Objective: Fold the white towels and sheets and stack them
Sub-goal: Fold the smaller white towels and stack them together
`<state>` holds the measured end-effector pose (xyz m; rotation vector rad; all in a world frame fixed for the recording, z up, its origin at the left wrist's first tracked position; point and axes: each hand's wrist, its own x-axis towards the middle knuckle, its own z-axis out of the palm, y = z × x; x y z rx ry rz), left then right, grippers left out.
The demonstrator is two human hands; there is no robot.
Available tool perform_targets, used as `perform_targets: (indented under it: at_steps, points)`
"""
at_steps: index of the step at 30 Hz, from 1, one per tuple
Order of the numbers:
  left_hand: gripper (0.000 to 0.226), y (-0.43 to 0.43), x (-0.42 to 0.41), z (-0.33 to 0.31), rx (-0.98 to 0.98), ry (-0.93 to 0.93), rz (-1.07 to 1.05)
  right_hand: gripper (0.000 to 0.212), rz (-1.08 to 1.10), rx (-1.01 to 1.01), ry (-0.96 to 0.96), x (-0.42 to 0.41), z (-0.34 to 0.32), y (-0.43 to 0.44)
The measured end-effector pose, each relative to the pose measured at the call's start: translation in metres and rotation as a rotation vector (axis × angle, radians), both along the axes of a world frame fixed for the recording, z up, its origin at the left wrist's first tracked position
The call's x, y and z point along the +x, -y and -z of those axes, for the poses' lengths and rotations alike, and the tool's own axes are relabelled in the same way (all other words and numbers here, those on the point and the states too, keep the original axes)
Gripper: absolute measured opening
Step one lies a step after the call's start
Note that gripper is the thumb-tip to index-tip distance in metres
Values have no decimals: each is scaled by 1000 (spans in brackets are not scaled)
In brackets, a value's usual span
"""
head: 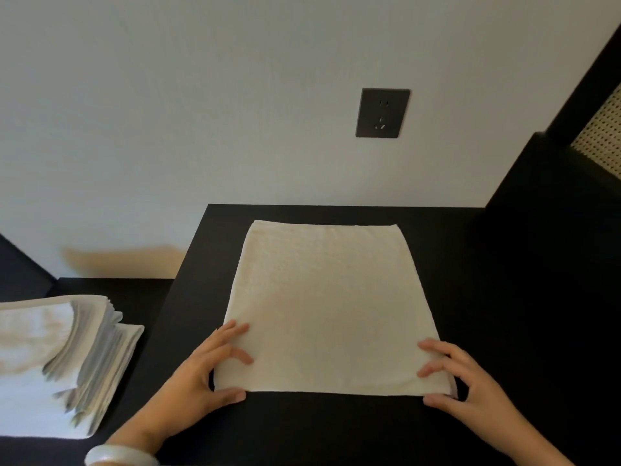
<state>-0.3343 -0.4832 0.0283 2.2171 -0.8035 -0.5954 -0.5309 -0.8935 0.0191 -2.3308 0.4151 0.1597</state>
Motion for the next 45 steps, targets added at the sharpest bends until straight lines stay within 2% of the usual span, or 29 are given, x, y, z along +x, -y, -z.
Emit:
perform_targets:
  at_steps: [7, 11, 16, 20, 24, 28, 32, 36, 41, 43, 45]
  points:
    - [25, 1, 0, 0, -68, 71, -68, 35, 53, -34, 107, -3, -10, -9]
    - [23, 3, -1, -7, -75, 68, -103, 33, 69, -68, 116, -2, -18, -15]
    - [26, -3, 12, -37, 57, -85, -13, 12, 1, -162, -24, 5, -49, -8]
    - [12, 2, 33, -74, 96, -238, 0, 17, -57, 4, -151, 34, -93, 5]
    - [13, 24, 70, -102, 33, -313, -49, 6, 106, 96, -99, 100, -98, 24]
    - [21, 59, 107, -84, -17, -291, -333, 4, 317, 167, -93, 165, -66, 33]
    - [32, 81, 123, -54, 177, -192, -415, 25, 349, 141, -186, 186, -35, 39]
    - [15, 83, 129, -41, 175, -145, -499, 18, 372, 126, -146, 184, -32, 43]
    - [9, 86, 151, -54, -41, -138, -589, 23, 331, 339, 3, 195, -68, 48]
    - [8, 96, 167, -53, -56, -90, -624, 18, 382, 291, 71, 213, -68, 47]
    - [6, 108, 177, -44, 21, -44, -613, 15, 430, 200, 93, 226, -57, 41]
